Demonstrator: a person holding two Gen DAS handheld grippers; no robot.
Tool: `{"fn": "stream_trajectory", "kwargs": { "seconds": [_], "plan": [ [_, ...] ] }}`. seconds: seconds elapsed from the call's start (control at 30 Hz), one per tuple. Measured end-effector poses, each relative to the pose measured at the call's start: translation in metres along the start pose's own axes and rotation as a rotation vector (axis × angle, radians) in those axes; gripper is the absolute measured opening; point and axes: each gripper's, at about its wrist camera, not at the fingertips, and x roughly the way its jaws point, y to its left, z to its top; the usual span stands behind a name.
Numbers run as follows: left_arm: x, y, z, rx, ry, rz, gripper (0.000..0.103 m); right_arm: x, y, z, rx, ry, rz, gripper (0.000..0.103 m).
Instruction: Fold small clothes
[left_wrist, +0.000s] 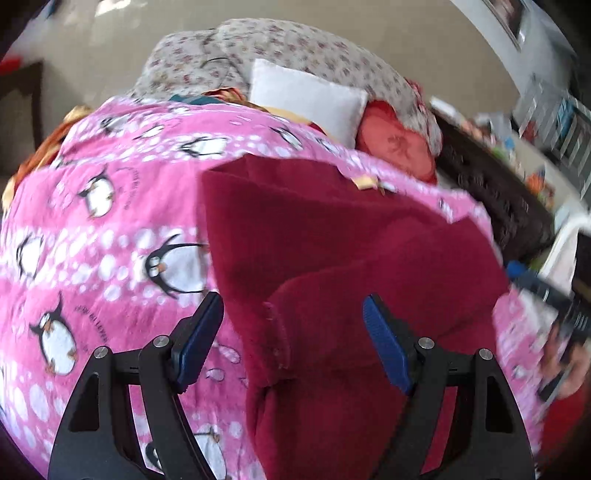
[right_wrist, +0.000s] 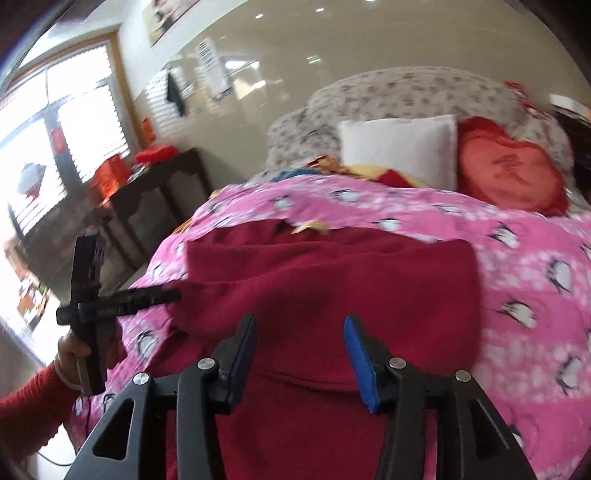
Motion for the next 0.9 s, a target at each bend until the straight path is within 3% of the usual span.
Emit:
{"fn": "stream_trajectory", "kwargs": {
  "seconds": [0.03, 0.1, 0.13, 0.17, 0.27, 0.43, 0.57, 0.67, 0.73, 0.8, 0.87, 0.9],
  "plan": [
    [0.004, -0.005, -0.001, 0.026, 0.006, -0.003, 0.078, -0.002, -0.009, -0.001, 0.023, -0.002, -0.011, 0.046],
    [0.009, -0.015, -0.001, 0.065, 0.007, -0.017, 0.061, -0.003, -0.024, -0.005, 0.059, 0.004, -0.03, 0.047],
    [0.012, -0.02, 0.001, 0.078, 0.016, -0.027, 0.035, -0.004, -0.029, -0.007, 0.069, 0.003, -0.04, 0.047],
    [0.016, -0.025, 0.006, 0.089, 0.033, -0.034, 0.018, -0.005, -0.034, -0.009, 0.083, -0.002, -0.052, 0.047],
    [0.013, -0.035, 0.027, 0.124, 0.007, -0.013, 0.012, -0.007, -0.045, -0.008, 0.13, -0.02, -0.064, 0.047],
    [-0.004, -0.024, 0.065, 0.091, -0.062, 0.038, 0.01, -0.006, -0.037, 0.006, 0.103, -0.041, -0.067, 0.047],
    [0.001, 0.004, 0.068, 0.01, -0.064, 0.113, 0.01, 0.013, -0.032, 0.014, 0.072, -0.024, -0.076, 0.047],
    [0.033, 0.018, 0.054, -0.02, 0.051, 0.096, 0.013, 0.043, -0.042, 0.008, 0.07, 0.062, -0.159, 0.047],
    [0.04, 0.019, 0.045, -0.013, 0.057, 0.118, 0.015, 0.051, -0.046, 0.004, 0.062, 0.07, -0.166, 0.047],
    [0.032, 0.016, 0.042, 0.001, 0.032, 0.129, 0.022, 0.043, -0.041, 0.004, 0.06, 0.065, -0.176, 0.047],
    [0.016, 0.012, 0.039, 0.002, 0.016, 0.159, 0.043, 0.031, -0.033, 0.004, 0.038, 0.054, -0.191, 0.047],
    [0.01, 0.012, 0.037, 0.0, 0.0, 0.158, 0.046, 0.024, -0.027, 0.003, 0.015, 0.052, -0.201, 0.047]
  ]
}}
